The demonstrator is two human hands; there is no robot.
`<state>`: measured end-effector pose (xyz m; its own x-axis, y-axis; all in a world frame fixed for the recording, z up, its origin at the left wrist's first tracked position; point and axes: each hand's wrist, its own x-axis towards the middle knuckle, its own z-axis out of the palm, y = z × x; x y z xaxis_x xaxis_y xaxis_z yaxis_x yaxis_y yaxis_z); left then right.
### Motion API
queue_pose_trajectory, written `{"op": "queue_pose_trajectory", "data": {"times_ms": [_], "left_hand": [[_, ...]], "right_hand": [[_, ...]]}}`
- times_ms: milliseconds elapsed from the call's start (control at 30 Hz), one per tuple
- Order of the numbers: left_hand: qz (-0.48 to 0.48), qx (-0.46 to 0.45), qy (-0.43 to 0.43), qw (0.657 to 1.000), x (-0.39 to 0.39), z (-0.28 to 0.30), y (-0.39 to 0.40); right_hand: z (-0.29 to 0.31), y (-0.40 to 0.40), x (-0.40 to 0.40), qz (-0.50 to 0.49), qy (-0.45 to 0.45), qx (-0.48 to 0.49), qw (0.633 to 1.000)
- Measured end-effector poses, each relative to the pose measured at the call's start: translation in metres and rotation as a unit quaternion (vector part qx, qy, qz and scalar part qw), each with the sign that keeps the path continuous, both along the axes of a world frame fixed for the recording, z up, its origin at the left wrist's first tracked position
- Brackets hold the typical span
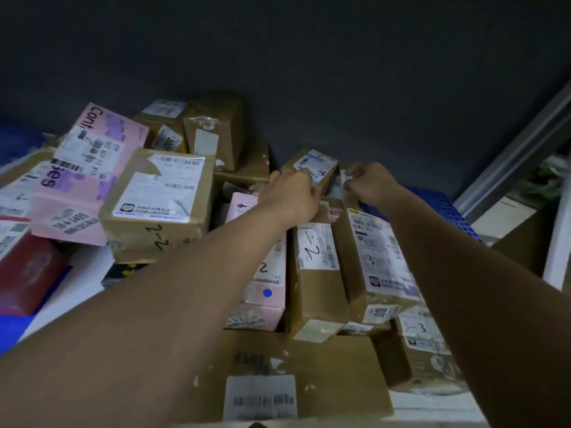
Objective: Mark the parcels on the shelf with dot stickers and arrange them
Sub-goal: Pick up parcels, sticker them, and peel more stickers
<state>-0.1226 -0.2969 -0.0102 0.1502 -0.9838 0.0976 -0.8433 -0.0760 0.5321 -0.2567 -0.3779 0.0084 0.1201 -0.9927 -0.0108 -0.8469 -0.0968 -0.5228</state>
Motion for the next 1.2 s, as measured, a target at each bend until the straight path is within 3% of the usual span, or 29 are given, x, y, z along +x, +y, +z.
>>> {"op": "queue_pose_trajectory", "data": {"times_ms": [233, 400, 533, 700, 867, 1033, 1200], "left_hand": [[-0.022, 0.042, 0.002, 0.999, -0.001, -0.006, -0.039], [-0.033, 0.072, -0.002, 0.997, -0.008, -0.009, -0.056], [-0.036, 0.081, 0.009, 0.996, -0.009, -0.010, -0.061], [-0.012, 0.046, 0.045, 0.998, -0.007, -0.005, -0.055], [0.012, 0.002, 0.063, 0.998, -0.003, 0.014, -0.031], [0.028, -0.062, 0.188, 0.980, 0.008, 0.053, 0.014], [0.081, -0.105, 0.384, 0.914, 0.038, 0.080, 0.072]], "right_hand": [[-0.016, -0.033, -0.007, 0.046, -0.016, 0.115, 0.992], [-0.023, -0.051, -0.009, 0.084, 0.077, 0.197, 0.974], [-0.029, -0.059, -0.010, 0.107, 0.153, 0.208, 0.960], [-0.019, -0.057, -0.017, 0.010, 0.094, 0.006, 0.995], [0.012, -0.009, -0.010, -0.028, 0.053, -0.187, 0.981], [0.036, 0.064, 0.016, 0.030, -0.053, -0.227, 0.972], [0.035, 0.155, 0.048, 0.091, -0.144, -0.271, 0.948]]}}
